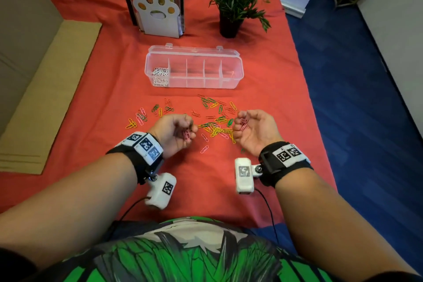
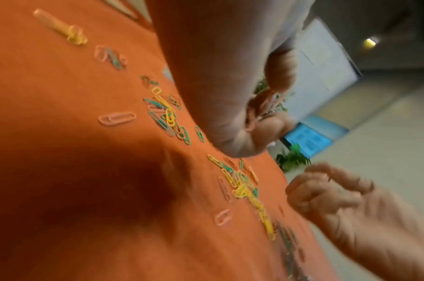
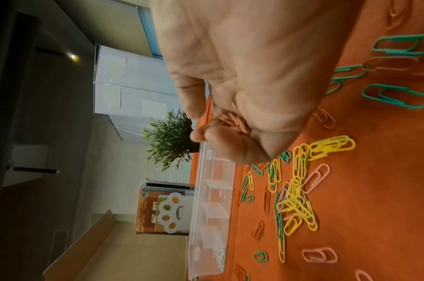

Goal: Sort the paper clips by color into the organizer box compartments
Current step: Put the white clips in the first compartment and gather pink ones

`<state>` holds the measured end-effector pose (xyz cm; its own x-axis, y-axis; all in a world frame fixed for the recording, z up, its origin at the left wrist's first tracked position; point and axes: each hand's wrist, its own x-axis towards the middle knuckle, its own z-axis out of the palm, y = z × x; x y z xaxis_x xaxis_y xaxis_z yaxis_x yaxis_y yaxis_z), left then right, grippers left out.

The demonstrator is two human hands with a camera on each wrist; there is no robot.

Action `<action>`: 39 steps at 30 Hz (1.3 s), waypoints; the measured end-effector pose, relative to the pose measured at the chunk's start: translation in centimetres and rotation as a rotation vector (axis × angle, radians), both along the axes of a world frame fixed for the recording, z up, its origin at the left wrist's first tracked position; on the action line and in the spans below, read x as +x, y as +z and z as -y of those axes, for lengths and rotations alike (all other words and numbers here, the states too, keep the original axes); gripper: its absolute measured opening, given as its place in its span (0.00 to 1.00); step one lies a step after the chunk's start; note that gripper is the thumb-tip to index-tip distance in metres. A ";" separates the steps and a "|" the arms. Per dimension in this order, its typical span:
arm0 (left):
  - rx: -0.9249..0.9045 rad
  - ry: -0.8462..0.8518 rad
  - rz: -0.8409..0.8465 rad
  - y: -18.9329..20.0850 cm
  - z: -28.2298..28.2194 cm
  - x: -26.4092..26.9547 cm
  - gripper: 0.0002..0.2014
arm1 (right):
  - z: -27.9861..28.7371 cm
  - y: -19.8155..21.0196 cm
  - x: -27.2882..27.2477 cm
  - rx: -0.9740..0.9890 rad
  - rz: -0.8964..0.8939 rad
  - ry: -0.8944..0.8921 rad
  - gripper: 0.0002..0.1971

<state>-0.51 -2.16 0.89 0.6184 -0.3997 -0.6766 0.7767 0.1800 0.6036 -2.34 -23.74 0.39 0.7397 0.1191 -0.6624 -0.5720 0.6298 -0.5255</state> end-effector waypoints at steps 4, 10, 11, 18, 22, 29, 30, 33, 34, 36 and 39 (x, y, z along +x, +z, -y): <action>-0.127 0.032 -0.063 0.2 0.4 0.1 0.06 | -0.4 -0.2 -0.4 -0.108 -0.037 0.033 0.07; 0.798 -0.380 0.607 -3.2 2.3 -0.7 0.16 | -1.5 -1.4 -0.2 -1.197 0.013 0.617 0.07; 0.913 -0.488 0.737 -3.4 2.4 -1.0 0.14 | -1.7 -1.5 -0.5 -1.414 0.069 0.769 0.07; 1.175 -0.914 1.076 -4.4 2.7 -1.8 0.11 | -3.9 -1.8 -2.2 -1.885 0.321 1.068 0.17; 1.187 -1.005 1.069 -4.5 2.6 -2.0 0.12 | -4.0 -1.3 -2.3 -1.884 0.352 1.133 0.17; 1.187 -0.966 1.117 -4.6 1.7 -2.4 0.11 | -4.6 -1.3 -2.5 -1.903 0.399 1.107 0.14; 1.197 -0.992 1.134 -4.6 1.8 -2.4 0.11 | -4.8 -1.4 -2.5 -1.922 0.416 1.111 0.15; 1.202 -1.063 1.131 -4.6 2.0 -2.5 0.12 | -4.8 -1.5 -2.4 -1.901 0.397 1.141 0.15; 1.198 -1.070 1.117 -4.5 2.1 -2.5 0.12 | -4.7 -1.4 -2.3 -1.848 0.352 1.139 0.14; 1.195 -1.074 1.096 -4.5 2.0 -2.4 0.12 | -4.3 -1.2 -2.1 -1.701 0.265 1.118 0.14; 1.166 -1.097 1.094 -4.6 1.8 -2.6 0.10 | -3.7 -0.5 -1.7 -1.266 0.108 0.883 0.08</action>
